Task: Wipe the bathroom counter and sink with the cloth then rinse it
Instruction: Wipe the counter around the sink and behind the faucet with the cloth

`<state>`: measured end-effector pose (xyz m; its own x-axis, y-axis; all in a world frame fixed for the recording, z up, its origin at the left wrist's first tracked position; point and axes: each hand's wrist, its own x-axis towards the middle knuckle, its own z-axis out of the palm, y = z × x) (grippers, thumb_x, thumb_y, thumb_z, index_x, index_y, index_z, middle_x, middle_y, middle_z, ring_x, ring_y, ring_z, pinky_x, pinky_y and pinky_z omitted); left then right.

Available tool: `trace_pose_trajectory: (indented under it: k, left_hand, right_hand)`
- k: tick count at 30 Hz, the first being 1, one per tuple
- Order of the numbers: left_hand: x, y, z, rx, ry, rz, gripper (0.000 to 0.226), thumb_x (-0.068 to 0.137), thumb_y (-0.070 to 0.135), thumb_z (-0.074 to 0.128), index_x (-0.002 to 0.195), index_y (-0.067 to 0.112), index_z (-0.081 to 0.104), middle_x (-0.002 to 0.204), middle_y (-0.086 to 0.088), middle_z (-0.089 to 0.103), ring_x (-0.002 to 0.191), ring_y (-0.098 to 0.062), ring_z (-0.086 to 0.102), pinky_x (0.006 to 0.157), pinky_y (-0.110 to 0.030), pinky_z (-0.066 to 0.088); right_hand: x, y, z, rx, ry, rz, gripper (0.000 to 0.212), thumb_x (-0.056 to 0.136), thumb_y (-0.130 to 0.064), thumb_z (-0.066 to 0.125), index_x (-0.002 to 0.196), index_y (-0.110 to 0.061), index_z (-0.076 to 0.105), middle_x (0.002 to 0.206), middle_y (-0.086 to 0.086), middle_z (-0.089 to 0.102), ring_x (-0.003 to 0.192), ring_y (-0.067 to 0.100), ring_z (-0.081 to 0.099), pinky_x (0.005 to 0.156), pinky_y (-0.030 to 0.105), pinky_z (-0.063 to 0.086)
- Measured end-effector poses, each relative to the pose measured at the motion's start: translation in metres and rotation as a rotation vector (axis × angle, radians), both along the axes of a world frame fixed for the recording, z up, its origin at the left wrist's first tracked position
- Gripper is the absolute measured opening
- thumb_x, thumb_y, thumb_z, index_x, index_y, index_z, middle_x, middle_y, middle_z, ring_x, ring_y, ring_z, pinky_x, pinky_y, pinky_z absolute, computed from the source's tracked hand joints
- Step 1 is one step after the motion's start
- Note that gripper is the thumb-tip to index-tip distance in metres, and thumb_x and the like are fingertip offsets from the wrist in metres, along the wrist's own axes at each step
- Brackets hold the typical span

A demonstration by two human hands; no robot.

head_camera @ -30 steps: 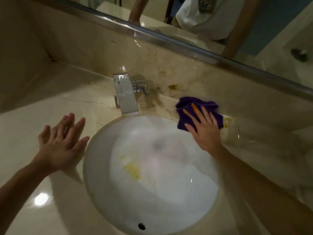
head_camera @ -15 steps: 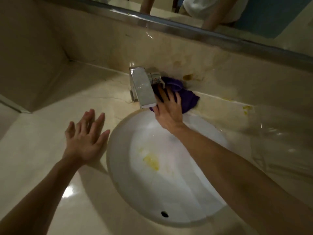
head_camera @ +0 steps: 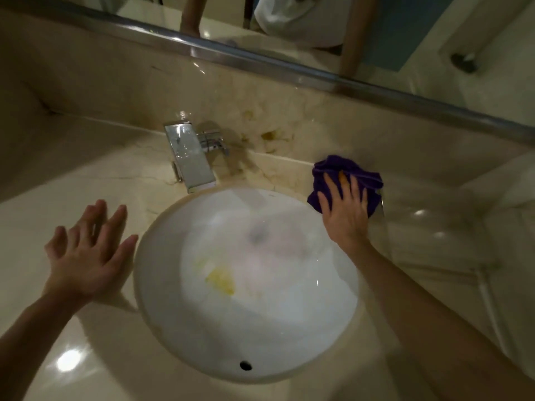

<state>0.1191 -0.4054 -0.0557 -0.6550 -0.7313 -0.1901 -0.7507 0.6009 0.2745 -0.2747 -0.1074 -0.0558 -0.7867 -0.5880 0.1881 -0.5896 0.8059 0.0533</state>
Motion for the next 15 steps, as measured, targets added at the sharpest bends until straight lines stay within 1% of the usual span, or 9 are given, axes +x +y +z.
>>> trace_pose_trajectory:
  k: [3, 6, 7, 8, 10, 11, 12, 13, 15]
  left_hand:
    - [0.001, -0.002, -0.002, -0.006, 0.005, 0.009, 0.065, 0.090, 0.074, 0.012, 0.152, 0.056, 0.000, 0.168, 0.001, 0.004, 0.153, -0.021, 0.008, 0.118, -0.044, 0.001]
    - [0.002, -0.004, -0.007, 0.005, 0.012, -0.007, 0.065, 0.090, 0.073, 0.010, 0.152, 0.056, -0.001, 0.168, 0.002, 0.005, 0.154, -0.023, 0.009, 0.117, -0.053, 0.008]
    - [0.003, -0.005, -0.010, 0.005, -0.007, -0.028, 0.066, 0.090, 0.073, 0.009, 0.153, 0.053, 0.002, 0.168, 0.001, 0.004, 0.154, -0.024, 0.007, 0.117, -0.056, 0.009]
    - [0.005, -0.008, -0.011, -0.003, -0.040, -0.056, 0.069, 0.091, 0.073, 0.009, 0.155, 0.049, 0.010, 0.169, 0.000, 0.005, 0.154, -0.025, 0.006, 0.117, -0.058, 0.010]
    - [0.010, -0.014, -0.015, -0.006, -0.119, -0.106, 0.076, 0.092, 0.071, 0.014, 0.157, 0.034, 0.023, 0.168, -0.004, 0.009, 0.154, -0.030, 0.007, 0.118, -0.060, 0.011]
    - [0.012, -0.016, -0.017, -0.017, -0.147, -0.134, 0.078, 0.091, 0.072, 0.016, 0.157, 0.031, 0.024, 0.168, -0.005, 0.009, 0.154, -0.031, 0.006, 0.118, -0.060, 0.011]
    - [0.012, -0.017, -0.018, -0.033, -0.152, -0.168, 0.080, 0.089, 0.073, 0.016, 0.157, 0.033, 0.023, 0.168, -0.004, 0.006, 0.154, -0.029, 0.004, 0.117, -0.060, 0.009]
    - [0.010, -0.015, -0.016, -0.028, -0.131, -0.165, 0.078, 0.087, 0.074, 0.015, 0.157, 0.040, 0.019, 0.168, -0.001, 0.003, 0.154, -0.026, 0.002, 0.116, -0.059, 0.009]
    - [0.004, -0.008, -0.010, -0.016, -0.016, -0.041, 0.066, 0.090, 0.073, 0.014, 0.153, 0.054, 0.006, 0.166, 0.010, 0.001, 0.153, -0.020, 0.008, 0.117, -0.055, 0.008]
  right_hand:
    - [0.029, -0.004, -0.001, -0.079, -0.002, -0.011, 0.060, 0.107, -0.048, 0.033, 0.151, -0.014, 0.054, 0.153, 0.020, 0.054, 0.144, 0.042, 0.047, 0.117, 0.058, 0.042]
    - [0.046, 0.011, -0.004, -0.072, -0.016, 0.047, 0.059, 0.107, -0.047, 0.034, 0.154, -0.015, 0.052, 0.155, 0.020, 0.052, 0.143, 0.043, 0.047, 0.117, 0.059, 0.041]
    - [0.038, 0.011, -0.003, -0.062, -0.003, 0.066, 0.059, 0.107, -0.047, 0.034, 0.154, -0.016, 0.052, 0.153, 0.020, 0.053, 0.141, 0.044, 0.049, 0.117, 0.061, 0.041]
    - [0.025, 0.007, -0.001, -0.056, 0.017, 0.062, 0.059, 0.108, -0.048, 0.032, 0.153, -0.016, 0.053, 0.151, 0.022, 0.055, 0.139, 0.045, 0.051, 0.115, 0.063, 0.042]
    - [-0.006, -0.010, -0.001, -0.069, 0.049, 0.003, 0.062, 0.111, -0.052, 0.024, 0.147, -0.015, 0.058, 0.144, 0.027, 0.060, 0.134, 0.049, 0.055, 0.111, 0.067, 0.044]
    - [-0.016, -0.018, -0.003, -0.083, 0.052, -0.032, 0.064, 0.111, -0.054, 0.020, 0.145, -0.015, 0.058, 0.142, 0.029, 0.060, 0.133, 0.050, 0.056, 0.110, 0.069, 0.043]
    - [-0.021, -0.024, -0.005, -0.089, 0.048, -0.061, 0.064, 0.110, -0.055, 0.019, 0.143, -0.015, 0.057, 0.142, 0.030, 0.059, 0.134, 0.051, 0.055, 0.110, 0.070, 0.041]
    - [-0.020, -0.026, -0.008, -0.081, 0.049, -0.071, 0.064, 0.109, -0.056, 0.019, 0.143, -0.016, 0.055, 0.143, 0.029, 0.057, 0.136, 0.051, 0.052, 0.112, 0.069, 0.039]
    - [-0.015, -0.023, -0.014, -0.076, 0.077, -0.036, 0.070, 0.107, -0.061, 0.017, 0.148, -0.018, 0.054, 0.149, 0.028, 0.053, 0.142, 0.049, 0.047, 0.117, 0.067, 0.034]
